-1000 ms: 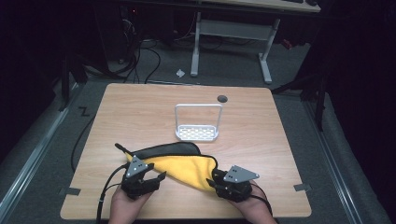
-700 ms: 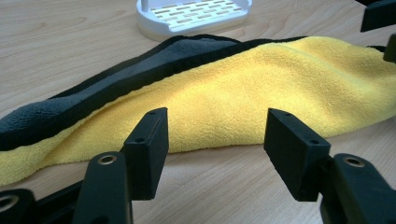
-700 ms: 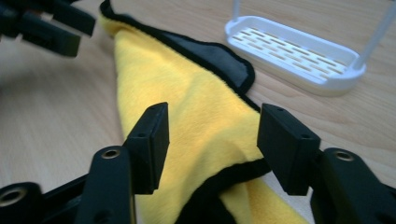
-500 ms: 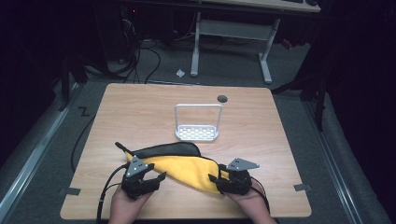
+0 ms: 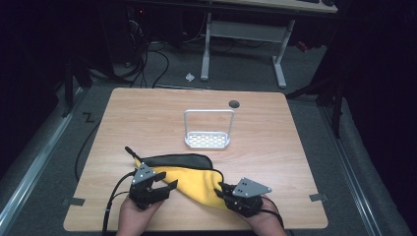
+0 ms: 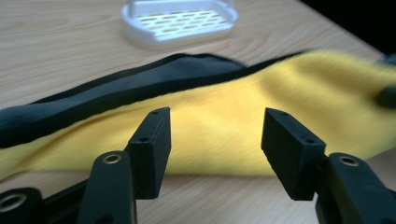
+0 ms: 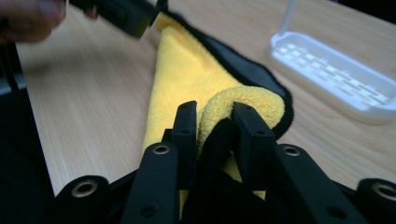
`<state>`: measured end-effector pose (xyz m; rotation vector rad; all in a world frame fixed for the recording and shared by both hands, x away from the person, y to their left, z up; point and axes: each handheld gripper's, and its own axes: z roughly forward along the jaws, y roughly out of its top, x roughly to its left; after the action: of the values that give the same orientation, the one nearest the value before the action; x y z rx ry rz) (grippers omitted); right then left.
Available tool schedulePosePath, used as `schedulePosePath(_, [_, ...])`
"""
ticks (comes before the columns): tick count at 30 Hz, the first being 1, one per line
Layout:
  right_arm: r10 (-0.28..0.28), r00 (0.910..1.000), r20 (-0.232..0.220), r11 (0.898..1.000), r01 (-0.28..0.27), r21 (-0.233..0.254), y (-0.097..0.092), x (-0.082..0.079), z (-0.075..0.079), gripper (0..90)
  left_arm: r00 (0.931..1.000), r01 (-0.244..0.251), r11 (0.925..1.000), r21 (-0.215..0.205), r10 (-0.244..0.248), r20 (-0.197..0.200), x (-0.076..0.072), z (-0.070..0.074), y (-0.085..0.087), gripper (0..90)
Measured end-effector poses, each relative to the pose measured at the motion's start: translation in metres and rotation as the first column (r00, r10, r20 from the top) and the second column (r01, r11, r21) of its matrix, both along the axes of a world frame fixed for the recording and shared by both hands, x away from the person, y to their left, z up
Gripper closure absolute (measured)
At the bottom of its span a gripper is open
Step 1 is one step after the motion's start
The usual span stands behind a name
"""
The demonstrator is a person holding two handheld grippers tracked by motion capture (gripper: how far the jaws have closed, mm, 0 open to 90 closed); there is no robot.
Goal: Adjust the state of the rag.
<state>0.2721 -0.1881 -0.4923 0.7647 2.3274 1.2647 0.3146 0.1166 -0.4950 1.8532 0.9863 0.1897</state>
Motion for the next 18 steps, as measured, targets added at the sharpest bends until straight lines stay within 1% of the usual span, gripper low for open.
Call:
schedulePosePath(1, [0.018, 0.9997, -0.019, 1.0, -0.018, -0.005, 0.003, 0.0, -0.003, 72.3, 0.9998, 0.014, 0.9999, -0.007, -0.015, -0.011, 0.001, 0.0, -0.005, 42.5])
schedulePosePath(3, [0.032, 0.999, -0.031, 0.999, -0.033, -0.013, 0.006, 0.001, -0.006, 72.4, 0.9978, 0.049, 0.998, -0.039, -0.051, -0.043, 0.006, 0.0, -0.02, 41.8])
schedulePosePath(4, [0.042, 0.9983, -0.041, 0.999, -0.043, -0.02, 0.008, 0.001, -0.008, 72.5, 0.9959, 0.064, 0.9967, -0.05, -0.067, -0.061, 0.009, -0.002, -0.028, 40.5])
schedulePosePath(5, [0.051, 0.9975, -0.049, 0.998, -0.052, -0.031, 0.01, 0.0, -0.01, 72.5, 0.9943, 0.075, 0.9958, -0.052, -0.079, -0.072, 0.012, -0.004, -0.037, 39.2])
schedulePosePath(6, [0.065, 0.9956, -0.068, 0.996, -0.068, -0.051, 0.013, 0.0, -0.014, 72.7, 0.9936, 0.076, 0.996, -0.047, -0.08, -0.08, 0.016, -0.007, -0.045, 38.1])
schedulePosePath(7, [0.065, 0.9956, -0.068, 0.996, -0.068, -0.051, 0.013, 0.0, -0.014, 72.7, 0.9936, 0.075, 0.9968, -0.027, -0.077, -0.083, 0.021, -0.011, -0.053, 38.1])
schedulePosePath(8, [0.074, 0.9942, -0.079, 0.995, -0.078, -0.06, 0.015, 0.0, -0.017, 72.7, 0.9936, 0.068, 0.9977, -0.003, -0.068, -0.091, 0.026, -0.015, -0.059, 37.7])
schedulePosePath(9, [0.084, 0.9924, -0.09, 0.993, -0.091, -0.078, 0.016, -0.001, -0.022, 72.8, 0.9929, 0.055, 0.9983, 0.019, -0.053, -0.106, 0.032, -0.019, -0.063, 35.6])
schedulePosePath(10, [0.084, 0.9924, -0.09, 0.993, -0.091, -0.078, 0.016, -0.001, -0.022, 72.8, 0.9922, 0.041, 0.9987, 0.03, -0.037, -0.119, 0.037, -0.023, -0.066, 35.6])
schedulePosePath(11, [0.087, 0.9915, -0.096, 0.991, -0.096, -0.09, 0.016, -0.001, -0.024, 72.9, 0.992, 0.037, 0.9986, 0.038, -0.032, -0.122, 0.039, -0.027, -0.068, 35.1])
schedulePosePath(12, [0.088, 0.9913, -0.098, 0.99, -0.098, -0.1, 0.016, 0.0, -0.026, 72.9, 0.9916, 0.036, 0.9977, 0.058, -0.028, -0.126, 0.041, -0.03, -0.071, 36.0])
schedulePosePath(13, [0.085, 0.9905, -0.108, 0.99, -0.095, -0.1, 0.015, 0.001, -0.028, 72.8, 0.9926, 0.039, 0.9956, 0.085, -0.028, -0.118, 0.04, -0.032, -0.076, 37.4])
schedulePosePath(14, [0.081, 0.9888, -0.126, 0.991, -0.093, -0.093, 0.013, 0.002, -0.029, 72.7, 0.9969, 0.033, 0.9905, 0.134, -0.023, -0.075, 0.036, -0.033, -0.08, 40.1])
schedulePosePath(15, [0.082, 0.9874, -0.136, 0.992, -0.093, -0.083, 0.012, 0.004, -0.03, 71.9, 0.9991, 0.031, 0.983, 0.181, -0.025, -0.034, 0.033, -0.034, -0.083, 46.3])
schedulePosePath(16, [0.076, 0.9868, -0.143, 0.993, -0.087, -0.076, 0.01, 0.005, -0.029, 69.3, 0.9997, 0.023, 0.9792, 0.202, -0.022, -0.01, 0.031, -0.035, -0.085, 51.1])
schedulePosePath(18, [0.066, 0.9877, -0.142, 0.996, -0.074, -0.057, 0.007, 0.007, -0.025, 60.3, 0.9998, 0.02, 0.9781, 0.207, -0.021, 0.002, 0.029, -0.035, -0.086, 63.4])
